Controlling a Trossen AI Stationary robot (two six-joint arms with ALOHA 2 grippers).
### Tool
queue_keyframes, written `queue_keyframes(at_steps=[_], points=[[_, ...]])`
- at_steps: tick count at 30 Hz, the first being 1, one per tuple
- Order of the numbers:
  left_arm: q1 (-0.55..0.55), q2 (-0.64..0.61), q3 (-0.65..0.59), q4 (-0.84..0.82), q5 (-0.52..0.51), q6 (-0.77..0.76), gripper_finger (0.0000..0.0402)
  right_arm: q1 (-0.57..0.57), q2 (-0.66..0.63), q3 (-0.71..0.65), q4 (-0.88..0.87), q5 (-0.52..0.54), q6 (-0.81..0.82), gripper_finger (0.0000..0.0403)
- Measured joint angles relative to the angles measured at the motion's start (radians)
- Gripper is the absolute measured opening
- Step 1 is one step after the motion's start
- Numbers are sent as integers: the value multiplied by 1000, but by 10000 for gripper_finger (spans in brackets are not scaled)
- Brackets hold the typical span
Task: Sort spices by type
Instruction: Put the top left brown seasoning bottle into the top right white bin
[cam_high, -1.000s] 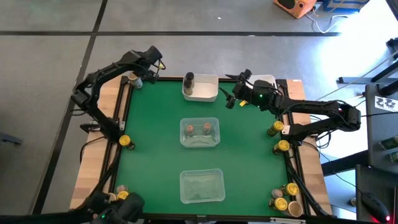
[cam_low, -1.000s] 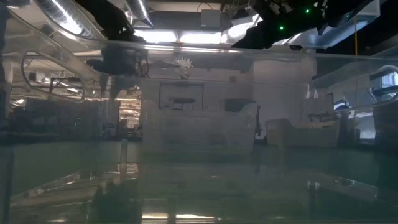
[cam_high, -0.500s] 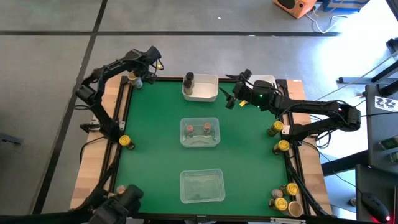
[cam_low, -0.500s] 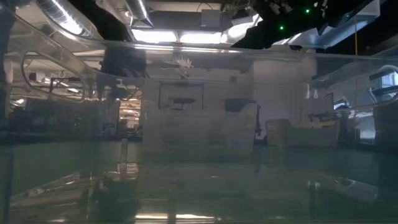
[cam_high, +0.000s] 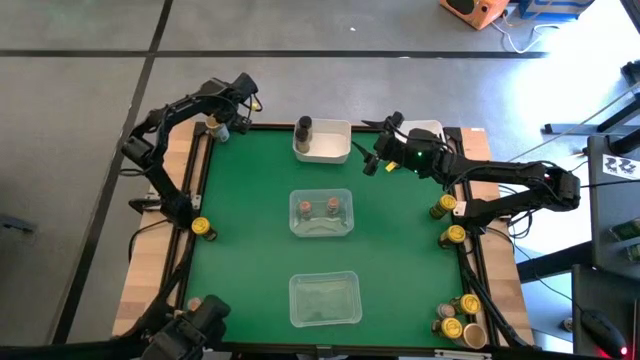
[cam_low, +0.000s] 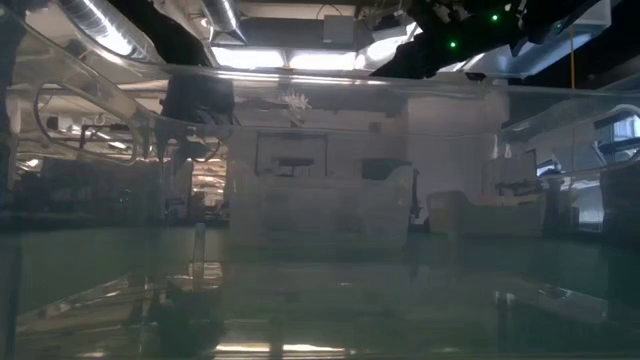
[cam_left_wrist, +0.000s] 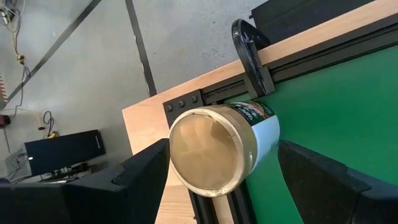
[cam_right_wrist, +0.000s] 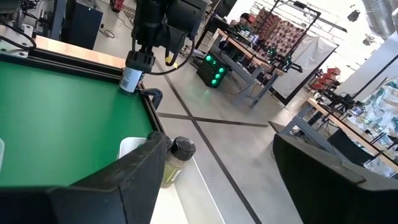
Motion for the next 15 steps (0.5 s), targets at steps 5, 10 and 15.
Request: queue_keyframes(at_steps=[5, 10, 15], points=[[0, 0, 0, -7, 15, 22, 281, 0, 0, 0, 0, -2, 0, 296], [0, 0, 0, -14, 34, 39, 281, 0, 0, 0, 0, -29, 1, 296], [11, 0, -1, -19, 82, 54, 281, 0, 0, 0, 0, -34, 1, 296]])
